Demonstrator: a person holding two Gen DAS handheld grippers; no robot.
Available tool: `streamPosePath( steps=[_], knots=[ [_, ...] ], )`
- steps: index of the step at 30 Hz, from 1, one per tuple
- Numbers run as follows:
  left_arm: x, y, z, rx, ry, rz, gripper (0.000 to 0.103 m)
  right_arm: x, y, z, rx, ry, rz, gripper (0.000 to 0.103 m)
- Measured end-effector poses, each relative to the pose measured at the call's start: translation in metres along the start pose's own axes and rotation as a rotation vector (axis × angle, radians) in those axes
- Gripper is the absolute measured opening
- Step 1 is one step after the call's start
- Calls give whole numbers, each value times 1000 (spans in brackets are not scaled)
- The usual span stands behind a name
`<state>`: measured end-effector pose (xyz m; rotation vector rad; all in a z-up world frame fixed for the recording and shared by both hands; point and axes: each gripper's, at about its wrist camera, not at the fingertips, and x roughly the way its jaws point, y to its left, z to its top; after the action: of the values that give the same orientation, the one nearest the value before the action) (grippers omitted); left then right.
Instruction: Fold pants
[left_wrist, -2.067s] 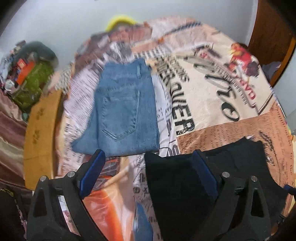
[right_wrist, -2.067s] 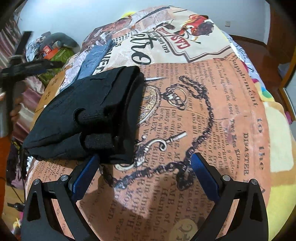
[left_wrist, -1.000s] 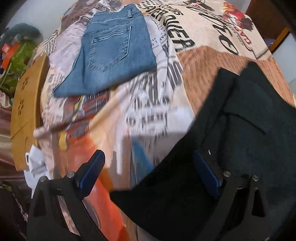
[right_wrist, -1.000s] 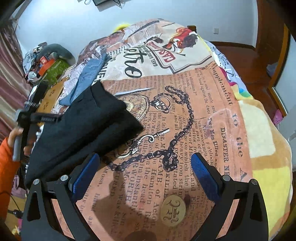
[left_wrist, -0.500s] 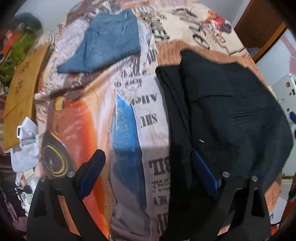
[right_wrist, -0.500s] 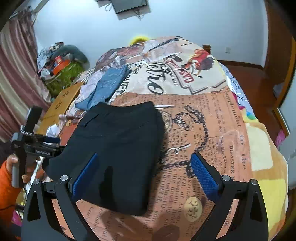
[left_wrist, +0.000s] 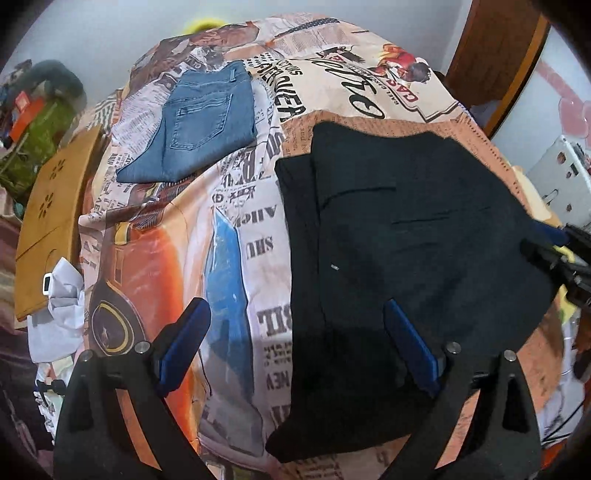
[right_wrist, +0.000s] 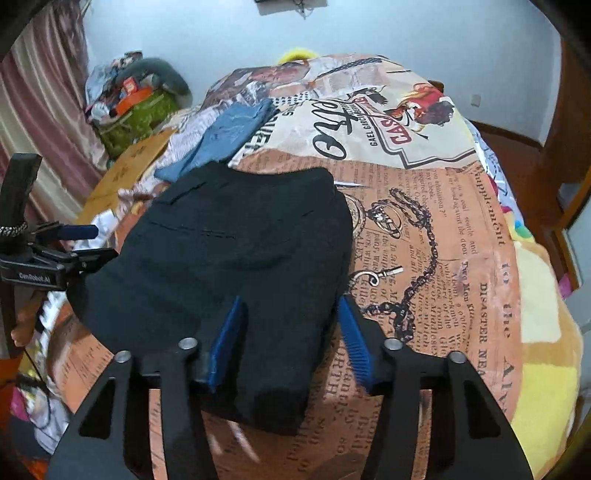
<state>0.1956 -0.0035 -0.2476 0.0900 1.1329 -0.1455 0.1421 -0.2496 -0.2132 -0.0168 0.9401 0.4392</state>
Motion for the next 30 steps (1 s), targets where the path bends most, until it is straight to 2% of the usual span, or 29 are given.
streamPosePath(
  steps=[2, 3, 4, 6, 9, 12, 15, 20, 24, 30],
  knots=[
    [3, 2, -4, -2, -15, 25, 103, 1, -2, -2, -1, 5, -4, 40],
    [5, 5, -6, -12, -14, 33, 103, 1, -5, -3, 1, 10, -18, 33],
    [7, 8, -7, -26, -7, 32, 103, 2, -7, -4, 7, 16, -16, 32],
    [11, 16, -8, -52, 10, 37, 103, 2, -12, -6, 34, 22, 8, 32],
    [7, 20, -5, -65, 4, 38, 102, -2, -7, -4, 18, 21, -5, 32],
    [-7, 21, 7, -55, -46, 94, 102, -11, -6, 4, 3, 11, -22, 32],
    [-22, 23, 23, -57, -100, 93, 102, -18, -13, 16, 24, -2, -18, 32],
    [-34, 20, 59, -59, -167, 66, 102, -17, -25, 39, 59, -27, -7, 40],
    [-26, 12, 86, -39, -174, 62, 102, -5, -28, 57, 65, -35, -34, 52],
    [12, -5, 116, 7, -85, 1, 102, 25, -33, 77, 54, -5, 2, 53]
  ],
)
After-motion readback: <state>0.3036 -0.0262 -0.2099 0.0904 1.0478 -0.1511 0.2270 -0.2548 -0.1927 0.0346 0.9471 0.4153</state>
